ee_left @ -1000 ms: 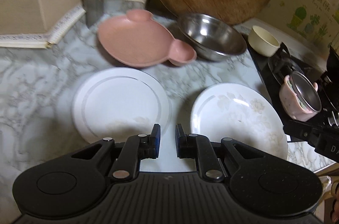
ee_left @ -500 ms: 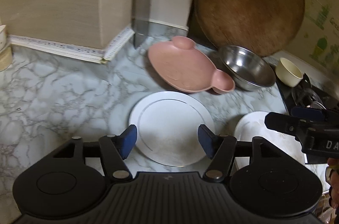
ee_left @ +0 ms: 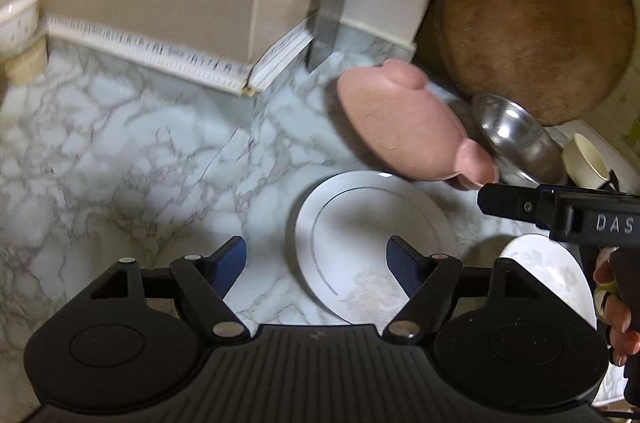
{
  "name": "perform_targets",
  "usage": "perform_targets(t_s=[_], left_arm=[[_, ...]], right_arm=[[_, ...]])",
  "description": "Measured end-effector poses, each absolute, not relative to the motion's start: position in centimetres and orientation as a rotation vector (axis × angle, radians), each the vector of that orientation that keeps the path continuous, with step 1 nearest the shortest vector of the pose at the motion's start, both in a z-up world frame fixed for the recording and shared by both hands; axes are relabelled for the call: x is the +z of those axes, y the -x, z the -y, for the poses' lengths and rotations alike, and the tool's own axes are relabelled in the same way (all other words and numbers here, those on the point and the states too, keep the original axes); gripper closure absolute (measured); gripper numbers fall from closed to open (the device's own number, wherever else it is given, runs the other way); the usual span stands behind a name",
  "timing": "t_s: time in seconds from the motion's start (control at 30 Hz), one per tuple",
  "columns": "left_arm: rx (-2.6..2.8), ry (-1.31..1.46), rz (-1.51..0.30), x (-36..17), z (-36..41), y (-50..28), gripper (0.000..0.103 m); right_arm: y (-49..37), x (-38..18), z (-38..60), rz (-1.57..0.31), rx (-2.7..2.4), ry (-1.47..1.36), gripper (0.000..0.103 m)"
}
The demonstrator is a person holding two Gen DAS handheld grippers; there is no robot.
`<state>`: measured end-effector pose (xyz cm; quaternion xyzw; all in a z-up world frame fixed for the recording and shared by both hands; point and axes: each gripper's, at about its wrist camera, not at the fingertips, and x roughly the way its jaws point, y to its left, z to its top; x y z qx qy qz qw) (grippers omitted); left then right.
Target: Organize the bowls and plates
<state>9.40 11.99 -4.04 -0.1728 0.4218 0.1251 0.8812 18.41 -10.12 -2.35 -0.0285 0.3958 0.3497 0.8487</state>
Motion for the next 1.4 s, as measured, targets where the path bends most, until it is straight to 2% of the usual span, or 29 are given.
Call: perform_targets(t_s=[0.17, 0.43, 0.47, 0.53, 0.57, 0.67, 0.73, 0.83, 0.9, 1.13, 1.27, 1.4], left_arm=[[0.289, 0.444, -0.929, -6.4, -13.6, -10.7, 0.026], [0.282, 0.553, -0.978, -9.0, -14.3, -11.9, 0.028], [0.281, 0.559, -0.978, -9.2, -14.3, -12.0, 0.03], [0.272, 0.576, -0.986, -9.5, -14.3, -12.2, 0.043], [0.272, 0.587, -0.988, -9.6, -14.4, -12.3, 0.046], [0.265, 0.604, -0.981, -9.7, -14.5, -12.3, 0.054], [0.253, 0.632, -0.982, -9.8, -14.7, -12.3, 0.066], [0.241, 0.675, -0.978, -10.0, -14.8, -12.2, 0.073], [0.234, 0.705, -0.974, -10.1, -14.9, -12.0, 0.073], [0.234, 0.752, -0.96, -10.4, -15.5, -11.4, 0.087], [0.232, 0.742, -0.952, -10.3, -15.5, -11.1, 0.089], [0.218, 0.734, -0.939, -9.8, -15.3, -10.7, 0.089]], right_arm=[[-21.9, -4.9, 8.7, -0.964, 0.739, 0.037, 0.008], [-24.4, -8.3, 8.3, -1.127, 0.751, -0.027, 0.031], [-24.6, -8.6, 8.3, -1.137, 0.75, -0.028, 0.035], [-24.7, -9.0, 8.4, -1.156, 0.76, -0.033, 0.044], [-24.9, -9.1, 8.3, -1.167, 0.766, -0.037, 0.048], [-24.9, -9.5, 8.4, -1.174, 0.771, -0.037, 0.054], [-25.0, -9.7, 8.5, -1.185, 0.775, -0.048, 0.059], [-24.9, -9.8, 8.8, -1.19, 0.788, -0.056, 0.064], [-25.0, -9.9, 9.1, -1.192, 0.79, -0.067, 0.069], [-24.9, -10.2, 9.8, -1.188, 0.792, -0.103, 0.081], [-24.8, -10.4, 10.2, -1.18, 0.766, -0.107, 0.092], [-24.3, -10.1, 10.7, -1.165, 0.757, -0.119, 0.093]])
